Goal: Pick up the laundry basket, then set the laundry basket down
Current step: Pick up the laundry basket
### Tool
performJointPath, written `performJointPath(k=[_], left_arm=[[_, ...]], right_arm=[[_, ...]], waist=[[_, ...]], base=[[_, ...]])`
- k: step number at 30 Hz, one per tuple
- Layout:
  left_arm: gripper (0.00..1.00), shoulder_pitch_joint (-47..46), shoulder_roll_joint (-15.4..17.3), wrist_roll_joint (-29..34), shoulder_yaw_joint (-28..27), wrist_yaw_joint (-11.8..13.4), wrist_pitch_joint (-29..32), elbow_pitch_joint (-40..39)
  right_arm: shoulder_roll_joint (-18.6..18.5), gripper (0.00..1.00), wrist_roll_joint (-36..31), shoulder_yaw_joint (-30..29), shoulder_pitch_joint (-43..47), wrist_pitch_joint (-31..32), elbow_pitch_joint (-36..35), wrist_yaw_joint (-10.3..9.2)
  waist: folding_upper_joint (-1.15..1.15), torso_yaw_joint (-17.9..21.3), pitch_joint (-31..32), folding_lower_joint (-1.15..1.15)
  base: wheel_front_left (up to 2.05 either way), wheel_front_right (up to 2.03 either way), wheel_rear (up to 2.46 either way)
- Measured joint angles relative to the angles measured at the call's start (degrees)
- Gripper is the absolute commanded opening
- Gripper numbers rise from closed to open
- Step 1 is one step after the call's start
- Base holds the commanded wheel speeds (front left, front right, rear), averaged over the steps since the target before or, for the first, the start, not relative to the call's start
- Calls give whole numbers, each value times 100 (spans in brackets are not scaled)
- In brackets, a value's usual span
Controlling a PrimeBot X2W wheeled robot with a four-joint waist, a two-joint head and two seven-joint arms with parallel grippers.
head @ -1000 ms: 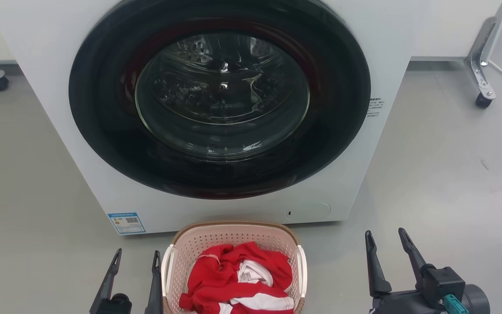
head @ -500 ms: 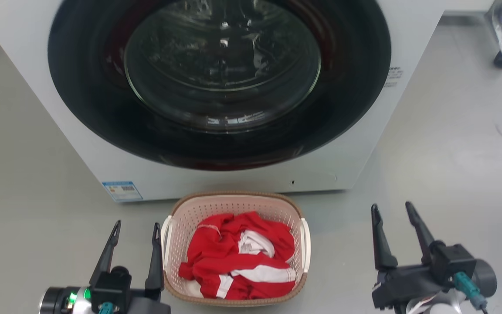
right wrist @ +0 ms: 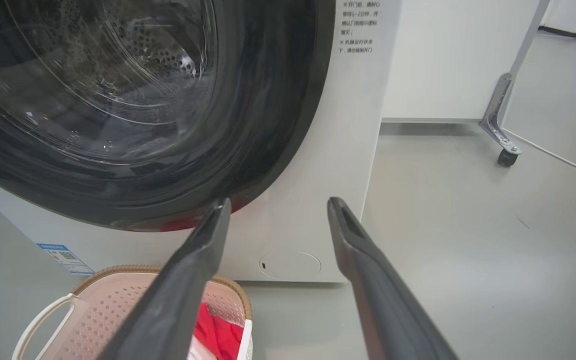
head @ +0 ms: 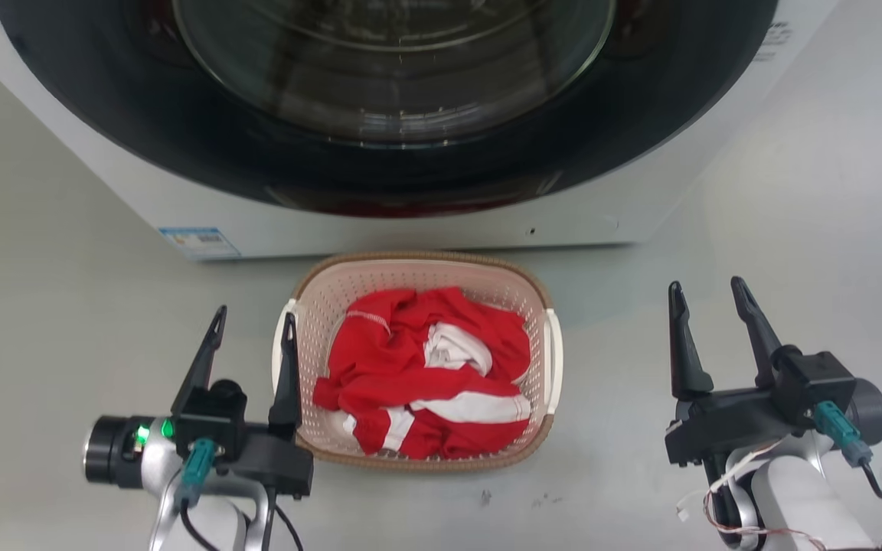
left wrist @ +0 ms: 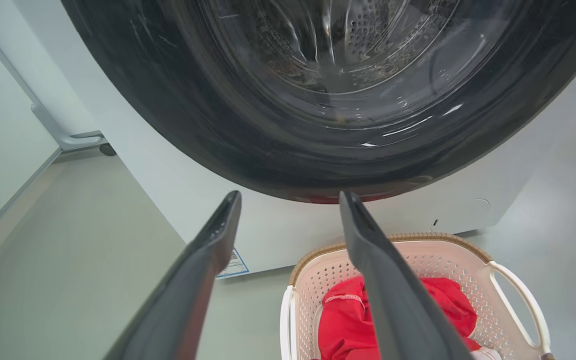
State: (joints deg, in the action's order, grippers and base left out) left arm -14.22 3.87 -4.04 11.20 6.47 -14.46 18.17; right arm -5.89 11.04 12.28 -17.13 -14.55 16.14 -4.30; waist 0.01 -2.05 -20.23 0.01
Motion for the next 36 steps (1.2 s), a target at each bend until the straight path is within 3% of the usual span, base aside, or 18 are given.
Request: performJointPath(k=[24,36], left_arm=[[100,-1862,-174,-399,96,-248,178,1692],[100,-2552,-213,-556,213,-248,183,2483]], right_arm=[[-91,100,-9,8,-1376,-14,902,163],[-56,100,-91,144,-1831,-14,1330,193]], waist=[[0,-438,-2132,0],[0,-594,-3046,0]], base=[[0,0,0],[0,0,0]])
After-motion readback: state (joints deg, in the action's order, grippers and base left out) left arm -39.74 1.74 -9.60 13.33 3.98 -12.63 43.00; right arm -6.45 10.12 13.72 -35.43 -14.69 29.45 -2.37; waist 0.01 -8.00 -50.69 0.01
